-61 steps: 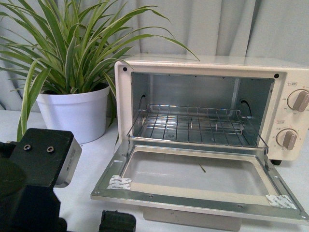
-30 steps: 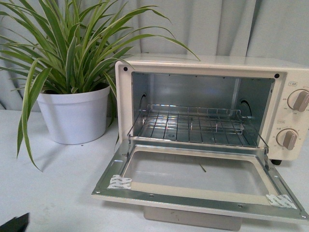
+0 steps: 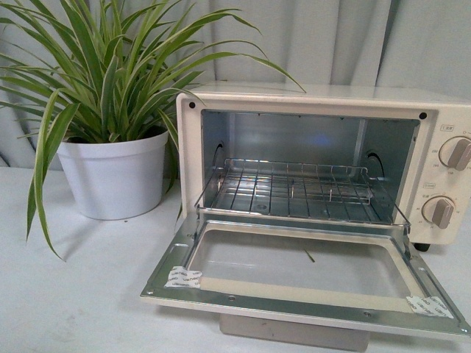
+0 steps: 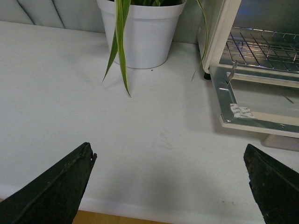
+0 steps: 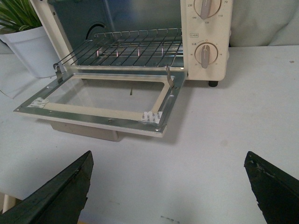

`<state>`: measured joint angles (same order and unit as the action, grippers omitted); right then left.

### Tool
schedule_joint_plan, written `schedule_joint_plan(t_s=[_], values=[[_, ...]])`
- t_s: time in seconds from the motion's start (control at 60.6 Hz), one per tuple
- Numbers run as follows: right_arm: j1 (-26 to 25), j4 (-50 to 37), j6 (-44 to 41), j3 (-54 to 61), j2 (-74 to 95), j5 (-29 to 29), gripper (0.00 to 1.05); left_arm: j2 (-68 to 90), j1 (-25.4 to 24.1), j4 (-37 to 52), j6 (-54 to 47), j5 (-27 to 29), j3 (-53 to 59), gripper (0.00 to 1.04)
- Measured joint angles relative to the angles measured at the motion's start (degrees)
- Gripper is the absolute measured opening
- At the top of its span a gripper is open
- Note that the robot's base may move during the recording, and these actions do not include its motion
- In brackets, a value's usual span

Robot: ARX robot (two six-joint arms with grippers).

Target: Open oven

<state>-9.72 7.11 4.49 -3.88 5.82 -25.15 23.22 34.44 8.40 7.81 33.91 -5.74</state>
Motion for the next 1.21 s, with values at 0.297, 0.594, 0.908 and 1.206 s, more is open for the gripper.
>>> schedule_joint_plan(t_s=[0.297, 0.594, 0.908, 1.206], values=[[9.4, -6.9, -4.0, 3.5, -5.6, 25.0, 0.39, -18.7, -13.3, -4.2, -6.8, -13.9, 5.0, 0.38], [9.5, -6.9, -4.3, 3.5, -5.6, 25.0, 0.01, -22.1, -24.4, -7.4, -7.3, -24.3, 5.0, 0.04], [9.5, -6.9, -4.3, 3.5, -5.6, 25.1, 0.01, -23.0, -34.1, -8.4, -7.5, -33.7, 5.0, 0.04], [9.5, -6.9, -4.4, 3.5, -5.6, 25.1, 0.04, -23.0, -34.2, -8.4, -7.4, -33.7, 5.0, 0.11]])
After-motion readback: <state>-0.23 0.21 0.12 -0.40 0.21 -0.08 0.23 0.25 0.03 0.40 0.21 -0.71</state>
